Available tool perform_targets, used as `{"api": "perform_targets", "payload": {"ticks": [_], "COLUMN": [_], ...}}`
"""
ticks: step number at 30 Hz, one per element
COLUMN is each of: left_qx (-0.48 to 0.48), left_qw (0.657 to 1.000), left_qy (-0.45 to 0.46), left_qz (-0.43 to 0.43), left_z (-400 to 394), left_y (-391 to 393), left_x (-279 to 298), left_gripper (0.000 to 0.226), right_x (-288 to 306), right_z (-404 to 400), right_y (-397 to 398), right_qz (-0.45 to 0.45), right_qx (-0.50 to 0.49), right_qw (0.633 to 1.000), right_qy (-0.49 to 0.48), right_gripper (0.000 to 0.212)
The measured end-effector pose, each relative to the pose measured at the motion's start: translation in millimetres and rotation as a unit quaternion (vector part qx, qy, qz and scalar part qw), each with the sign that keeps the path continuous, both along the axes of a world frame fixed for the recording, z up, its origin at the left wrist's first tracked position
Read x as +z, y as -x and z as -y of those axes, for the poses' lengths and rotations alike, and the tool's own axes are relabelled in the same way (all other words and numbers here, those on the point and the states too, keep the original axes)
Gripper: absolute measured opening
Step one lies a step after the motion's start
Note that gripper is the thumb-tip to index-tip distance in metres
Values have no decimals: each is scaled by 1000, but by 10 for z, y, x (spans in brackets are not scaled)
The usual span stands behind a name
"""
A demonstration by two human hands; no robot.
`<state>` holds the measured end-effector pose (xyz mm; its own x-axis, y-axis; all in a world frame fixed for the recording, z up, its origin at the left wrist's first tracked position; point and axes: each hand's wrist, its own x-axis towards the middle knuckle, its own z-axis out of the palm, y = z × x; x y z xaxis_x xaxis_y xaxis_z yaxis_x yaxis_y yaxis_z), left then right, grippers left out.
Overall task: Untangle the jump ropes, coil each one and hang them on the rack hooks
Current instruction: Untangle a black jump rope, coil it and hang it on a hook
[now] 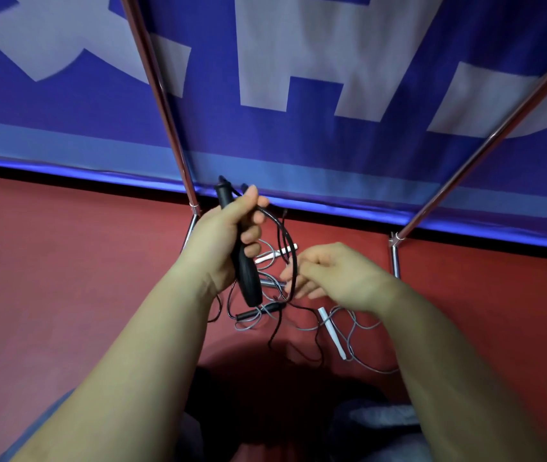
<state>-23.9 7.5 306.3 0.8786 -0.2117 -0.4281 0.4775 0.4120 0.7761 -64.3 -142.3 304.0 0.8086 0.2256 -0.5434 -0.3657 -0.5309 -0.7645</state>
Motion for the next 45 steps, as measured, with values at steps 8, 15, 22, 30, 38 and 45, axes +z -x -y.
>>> {"api": "perform_targets", "payload": {"ticks": [8,15,22,30,38,45], "left_qx": [181,-168,-203,-98,-43,-246], "left_qw": [977,968,936,994,997,936], "left_qy": [-113,-188,-282,-46,-60,-236], "left_qz": [13,8,65,-10,29,81], "left_z": [-67,43,67,48,-3,63], "left_y": [-40,75,135,63,23,149], "left_x": [-157,-115,-124,-36,-81,-102], "left_gripper": [14,26,18,27,22,28], "right_x": [94,202,151,-105,-150,99], "right_z": [-35,108,199,24,155,86], "right_y": [36,-102,-143,4,-36,-94], "right_qz": [-24,14,55,63,87,32], "right_qx": [-2,-330,-424,8,-13,-268], "right_qw": [993,846,786,998,979,929], "right_qy": [-115,-419,-447,16,184,-254], "right_gripper": [9,19,18,12,28,30]}}
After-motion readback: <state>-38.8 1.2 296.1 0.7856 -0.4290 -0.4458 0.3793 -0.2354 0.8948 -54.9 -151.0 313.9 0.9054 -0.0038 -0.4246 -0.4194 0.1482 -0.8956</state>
